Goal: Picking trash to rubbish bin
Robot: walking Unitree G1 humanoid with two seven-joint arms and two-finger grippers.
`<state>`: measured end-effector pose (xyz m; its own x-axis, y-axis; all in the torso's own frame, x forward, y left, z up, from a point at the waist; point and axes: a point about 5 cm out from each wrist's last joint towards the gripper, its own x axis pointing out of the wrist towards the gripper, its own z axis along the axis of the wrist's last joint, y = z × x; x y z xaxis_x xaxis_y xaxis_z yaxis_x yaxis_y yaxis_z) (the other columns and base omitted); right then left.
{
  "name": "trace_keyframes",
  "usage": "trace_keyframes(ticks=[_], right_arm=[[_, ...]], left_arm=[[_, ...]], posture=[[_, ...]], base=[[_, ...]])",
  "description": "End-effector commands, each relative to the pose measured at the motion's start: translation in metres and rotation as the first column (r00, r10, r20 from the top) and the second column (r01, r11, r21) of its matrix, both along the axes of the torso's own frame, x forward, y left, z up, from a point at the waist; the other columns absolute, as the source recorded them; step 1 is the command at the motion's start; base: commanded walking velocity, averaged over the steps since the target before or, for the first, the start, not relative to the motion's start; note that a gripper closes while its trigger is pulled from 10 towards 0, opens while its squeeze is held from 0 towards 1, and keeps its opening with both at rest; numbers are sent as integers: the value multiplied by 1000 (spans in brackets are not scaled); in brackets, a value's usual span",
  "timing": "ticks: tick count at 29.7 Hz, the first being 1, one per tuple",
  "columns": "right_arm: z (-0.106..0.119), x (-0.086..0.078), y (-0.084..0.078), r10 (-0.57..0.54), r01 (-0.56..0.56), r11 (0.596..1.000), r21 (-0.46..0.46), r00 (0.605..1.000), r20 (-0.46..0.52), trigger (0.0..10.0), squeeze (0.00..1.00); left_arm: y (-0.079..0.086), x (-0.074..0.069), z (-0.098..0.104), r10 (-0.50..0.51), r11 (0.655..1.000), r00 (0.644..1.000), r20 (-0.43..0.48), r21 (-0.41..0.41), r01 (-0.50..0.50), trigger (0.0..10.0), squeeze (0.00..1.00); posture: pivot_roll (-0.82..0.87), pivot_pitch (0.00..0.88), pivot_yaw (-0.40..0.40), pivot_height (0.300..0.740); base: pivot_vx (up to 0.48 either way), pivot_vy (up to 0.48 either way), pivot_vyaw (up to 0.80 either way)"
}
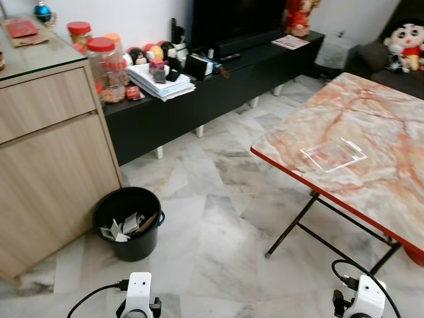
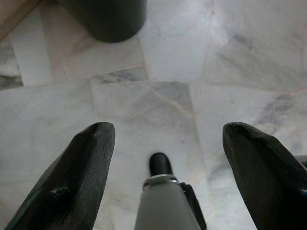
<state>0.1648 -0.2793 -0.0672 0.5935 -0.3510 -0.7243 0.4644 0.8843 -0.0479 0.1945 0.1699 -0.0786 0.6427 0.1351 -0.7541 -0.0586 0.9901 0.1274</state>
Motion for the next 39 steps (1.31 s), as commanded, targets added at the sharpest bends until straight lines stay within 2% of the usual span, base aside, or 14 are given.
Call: trace_keyframes(ticks=[1,12,39], right_arm=[[1,0,-3,-14,14,1000,-13,1000,1,10000,0],[-3,-5,1,-22,22,1000,-10,1000,-12,10000,0],[-1,1,4,-44,44,999,-2,999,8,10000,0]], left_arm=[[1,-3,-2,-14,1000,1000,-28,7,14,10000,0],[3,-5,-3,-33,999,998,-44,13,34,10000,0],[5,4,2,-29,999,1000,-7,14,29,10000,0]], posture=[[-132,3,-95,740],[-129,0,-83,740],[-121,0,-75,740]], base=[[0,0,-769],[0,121,-769],[0,0,-730]])
